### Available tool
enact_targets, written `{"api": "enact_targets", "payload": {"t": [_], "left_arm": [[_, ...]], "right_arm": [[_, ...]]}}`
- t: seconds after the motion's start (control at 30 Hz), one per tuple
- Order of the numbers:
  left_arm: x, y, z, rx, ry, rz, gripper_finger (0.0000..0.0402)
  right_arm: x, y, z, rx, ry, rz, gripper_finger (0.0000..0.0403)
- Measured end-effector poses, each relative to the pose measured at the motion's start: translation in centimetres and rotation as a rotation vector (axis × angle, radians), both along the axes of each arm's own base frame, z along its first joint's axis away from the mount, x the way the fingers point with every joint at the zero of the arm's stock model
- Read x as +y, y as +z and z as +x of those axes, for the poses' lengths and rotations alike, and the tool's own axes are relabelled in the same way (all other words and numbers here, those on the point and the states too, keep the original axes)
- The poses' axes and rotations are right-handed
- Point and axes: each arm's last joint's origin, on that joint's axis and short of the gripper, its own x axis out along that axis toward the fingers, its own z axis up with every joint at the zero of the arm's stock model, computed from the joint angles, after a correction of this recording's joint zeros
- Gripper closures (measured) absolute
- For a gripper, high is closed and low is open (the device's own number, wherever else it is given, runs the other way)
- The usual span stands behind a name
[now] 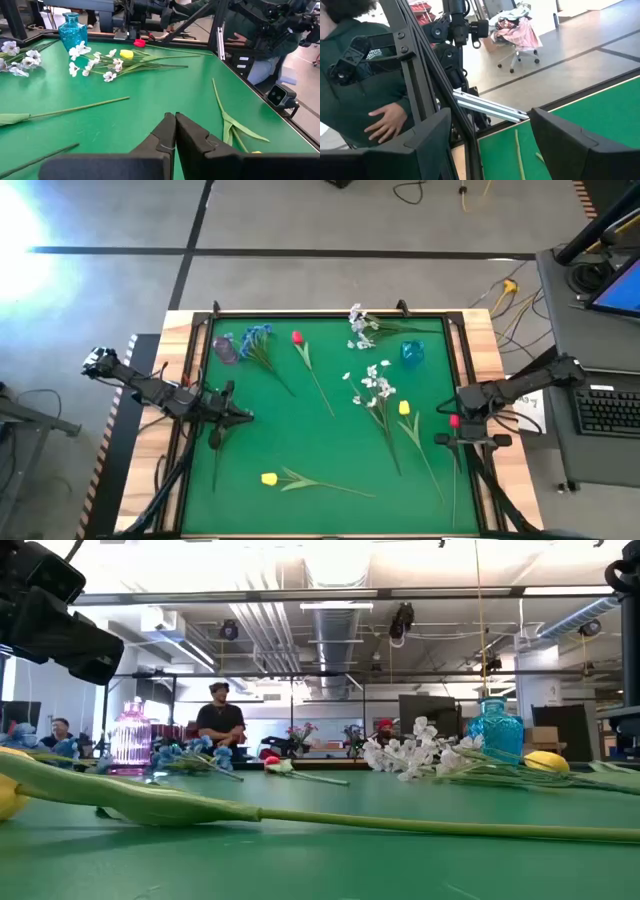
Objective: Sort flowers into vase by color
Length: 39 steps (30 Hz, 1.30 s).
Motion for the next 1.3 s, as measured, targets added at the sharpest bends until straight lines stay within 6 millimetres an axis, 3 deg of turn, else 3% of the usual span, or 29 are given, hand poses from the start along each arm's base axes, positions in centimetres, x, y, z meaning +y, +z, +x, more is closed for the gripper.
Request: {"api": "enact_targets", "payload": {"t": [1.3], "left_arm": [[0.0, 0.0, 0.0, 0.0, 0.0, 0.0, 0.0402]], "right_arm": [[0.0, 0.0, 0.0, 0.0, 0.0, 0.0, 0.014]]}}
